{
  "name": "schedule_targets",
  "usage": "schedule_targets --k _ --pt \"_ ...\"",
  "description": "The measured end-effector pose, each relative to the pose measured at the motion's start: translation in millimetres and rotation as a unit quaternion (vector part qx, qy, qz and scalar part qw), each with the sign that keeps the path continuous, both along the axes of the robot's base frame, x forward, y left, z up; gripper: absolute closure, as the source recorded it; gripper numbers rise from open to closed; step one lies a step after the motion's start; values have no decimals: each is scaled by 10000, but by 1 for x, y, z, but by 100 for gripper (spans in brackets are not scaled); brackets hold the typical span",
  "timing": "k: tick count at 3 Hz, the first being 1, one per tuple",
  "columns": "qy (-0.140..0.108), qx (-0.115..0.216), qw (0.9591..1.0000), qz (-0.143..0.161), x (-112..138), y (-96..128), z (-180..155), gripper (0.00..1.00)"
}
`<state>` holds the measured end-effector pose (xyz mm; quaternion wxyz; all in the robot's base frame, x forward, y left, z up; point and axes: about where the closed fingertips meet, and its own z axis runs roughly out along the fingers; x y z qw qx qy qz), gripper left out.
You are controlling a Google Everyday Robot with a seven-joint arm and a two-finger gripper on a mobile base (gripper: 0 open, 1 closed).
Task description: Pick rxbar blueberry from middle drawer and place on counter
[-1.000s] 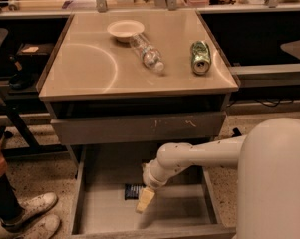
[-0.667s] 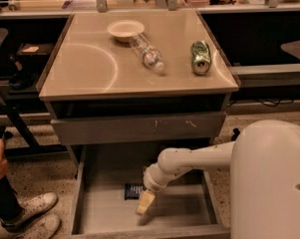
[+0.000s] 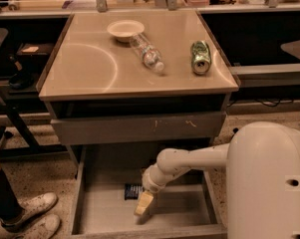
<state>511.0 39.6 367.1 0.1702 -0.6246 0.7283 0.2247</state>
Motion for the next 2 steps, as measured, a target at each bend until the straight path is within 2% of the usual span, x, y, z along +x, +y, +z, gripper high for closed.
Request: schedule_targets --k 2 --pt "-205 16 9997 136 -9 2 6 0"
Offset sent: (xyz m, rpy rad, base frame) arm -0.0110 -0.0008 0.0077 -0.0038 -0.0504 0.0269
